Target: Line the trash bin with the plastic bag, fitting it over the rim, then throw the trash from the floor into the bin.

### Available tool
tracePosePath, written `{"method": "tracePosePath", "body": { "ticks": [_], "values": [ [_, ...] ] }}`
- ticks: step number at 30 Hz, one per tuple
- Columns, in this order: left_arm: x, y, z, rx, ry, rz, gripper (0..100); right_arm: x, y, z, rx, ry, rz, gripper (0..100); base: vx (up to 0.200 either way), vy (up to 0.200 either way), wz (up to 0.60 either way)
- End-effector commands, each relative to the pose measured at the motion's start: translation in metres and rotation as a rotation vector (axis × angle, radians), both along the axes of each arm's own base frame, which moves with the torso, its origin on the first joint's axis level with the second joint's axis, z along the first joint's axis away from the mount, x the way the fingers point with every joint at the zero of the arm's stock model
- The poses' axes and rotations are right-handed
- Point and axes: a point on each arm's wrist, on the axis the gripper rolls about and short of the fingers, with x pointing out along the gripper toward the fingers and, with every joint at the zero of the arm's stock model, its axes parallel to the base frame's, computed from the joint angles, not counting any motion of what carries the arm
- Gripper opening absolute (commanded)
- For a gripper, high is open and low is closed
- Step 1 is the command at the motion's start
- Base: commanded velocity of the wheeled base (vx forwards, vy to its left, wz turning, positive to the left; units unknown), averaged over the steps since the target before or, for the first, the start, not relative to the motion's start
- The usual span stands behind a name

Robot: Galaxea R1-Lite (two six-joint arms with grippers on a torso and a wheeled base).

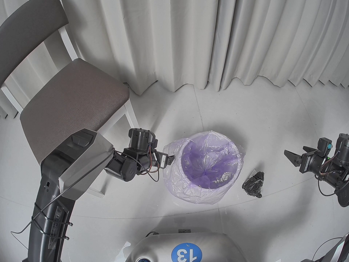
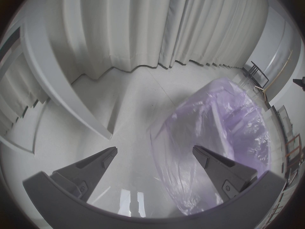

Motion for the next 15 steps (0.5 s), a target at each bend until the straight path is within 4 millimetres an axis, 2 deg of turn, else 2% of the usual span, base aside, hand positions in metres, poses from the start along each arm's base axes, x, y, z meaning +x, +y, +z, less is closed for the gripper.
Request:
{"method": "tracePosePath", "body": {
  "ticks": [1,5,9,15],
  "values": [
    [0.032,-0.011,-0.024,0.099,0.010,-0.039,100,0.010,0.017,-0.005,-0.012,0.031,0.031,100,0.000,0.000,0.00],
    [0.043,-0.014,-0.031,0.124,0.046,-0.033,100,0.021,0.023,-0.021,-0.031,0.095,-0.002,100,0.000,0.000,0.00],
    [0.041,-0.011,-0.049,0.172,0.114,-0.036,100,0.027,0.023,-0.027,-0.030,0.113,-0.002,100,0.000,0.000,0.00],
    [0.043,-0.002,-0.070,0.285,0.104,-0.103,100,0.043,0.026,-0.044,-0.033,0.158,0.005,100,0.000,0.000,0.00]
  ]
}}
